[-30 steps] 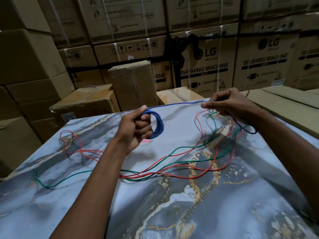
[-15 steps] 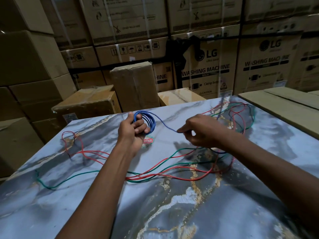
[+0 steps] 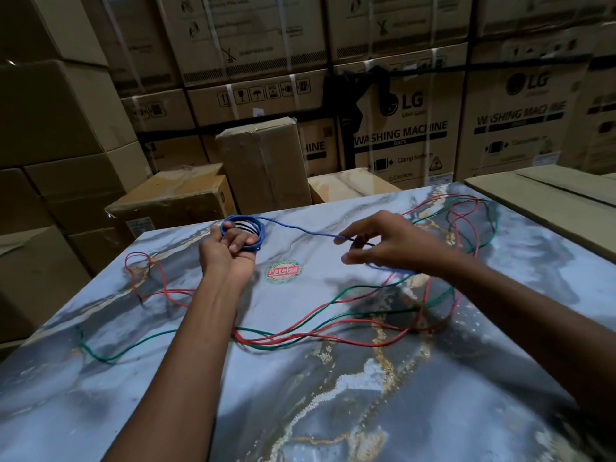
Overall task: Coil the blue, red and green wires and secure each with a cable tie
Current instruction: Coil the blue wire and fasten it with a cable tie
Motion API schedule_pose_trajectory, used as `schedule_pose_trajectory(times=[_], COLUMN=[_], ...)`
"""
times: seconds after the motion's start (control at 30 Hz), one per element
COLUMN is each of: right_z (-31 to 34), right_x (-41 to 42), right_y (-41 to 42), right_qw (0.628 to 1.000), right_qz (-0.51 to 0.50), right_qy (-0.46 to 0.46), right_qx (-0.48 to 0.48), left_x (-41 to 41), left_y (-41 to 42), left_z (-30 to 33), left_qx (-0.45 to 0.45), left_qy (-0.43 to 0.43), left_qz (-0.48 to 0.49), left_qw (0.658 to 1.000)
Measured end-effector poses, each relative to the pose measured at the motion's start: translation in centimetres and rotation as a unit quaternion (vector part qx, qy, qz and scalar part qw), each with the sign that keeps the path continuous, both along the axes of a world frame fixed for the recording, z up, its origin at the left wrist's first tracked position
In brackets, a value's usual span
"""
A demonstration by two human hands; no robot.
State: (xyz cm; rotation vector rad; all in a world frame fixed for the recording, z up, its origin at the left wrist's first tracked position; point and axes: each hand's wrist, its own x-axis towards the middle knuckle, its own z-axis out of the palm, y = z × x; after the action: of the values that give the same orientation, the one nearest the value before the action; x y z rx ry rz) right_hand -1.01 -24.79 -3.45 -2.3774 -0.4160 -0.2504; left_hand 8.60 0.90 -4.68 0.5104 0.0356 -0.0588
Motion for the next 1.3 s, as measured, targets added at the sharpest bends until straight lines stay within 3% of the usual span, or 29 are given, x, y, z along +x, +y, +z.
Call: schedule_pose_trajectory(times=[0.07,0.13,0.17,0.23,0.33,0.47,0.57,0.7,0.8,0.87,1.1,1.3], right_z=[0.4,0.4,0.3,0.2,0.4,0.7,0.9,1.0,1.1,1.2,1.6,1.6], right_x=[0.1,0.3,0.5,0.4,-0.5,-2.0,-2.7,-2.2,-1.8,-1.7,-0.9,0.0], right_y=[-1.3,-2.3,-2.7,-2.7,-0.7,3.0,4.0,3.6,3.0,2.5,0.6,-1.0], right_qw=[0.986,0.98,0.989,0.996,0.96,0.93,0.942,0.967,0.97,0.967,0.96,0.992], right_qz=[0.021,0.017,-0.002,-0.045,-0.027,0.018,0.056,0.087,0.053,0.024,-0.019,0.008], right_qy=[0.076,0.083,0.046,-0.064,-0.129,-0.185,-0.202,-0.211,-0.233,-0.255,-0.278,-0.121], right_qx=[0.145,0.18,0.14,-0.031,-0.248,-0.318,-0.262,-0.112,-0.037,-0.012,0.033,0.043], left_x=[0.0,-0.2,-0.4,-0.7,-1.3,-2.6,-4.0,-5.3,-5.2,-5.2,-5.6,-6.1], left_y=[0.1,-0.2,-0.5,-1.2,-2.4,-4.2,-5.6,-6.4,-6.5,-6.6,-6.3,-6.3], left_z=[-0.2,-0.1,-0.1,-0.1,0.1,0.4,0.9,0.7,0.1,-0.1,0.3,0.5], left_qx=[-0.002,0.009,0.018,0.047,0.11,0.228,0.333,0.423,0.488,0.503,0.486,0.412], left_qy=[0.011,0.012,0.009,-0.004,-0.041,-0.105,-0.154,-0.214,-0.277,-0.293,-0.262,-0.203], left_qz=[0.004,0.006,0.003,-0.004,-0.021,-0.046,-0.05,-0.083,-0.096,-0.101,-0.188,-0.213], left_qw=[1.0,1.0,1.0,0.999,0.993,0.967,0.929,0.877,0.822,0.807,0.813,0.862])
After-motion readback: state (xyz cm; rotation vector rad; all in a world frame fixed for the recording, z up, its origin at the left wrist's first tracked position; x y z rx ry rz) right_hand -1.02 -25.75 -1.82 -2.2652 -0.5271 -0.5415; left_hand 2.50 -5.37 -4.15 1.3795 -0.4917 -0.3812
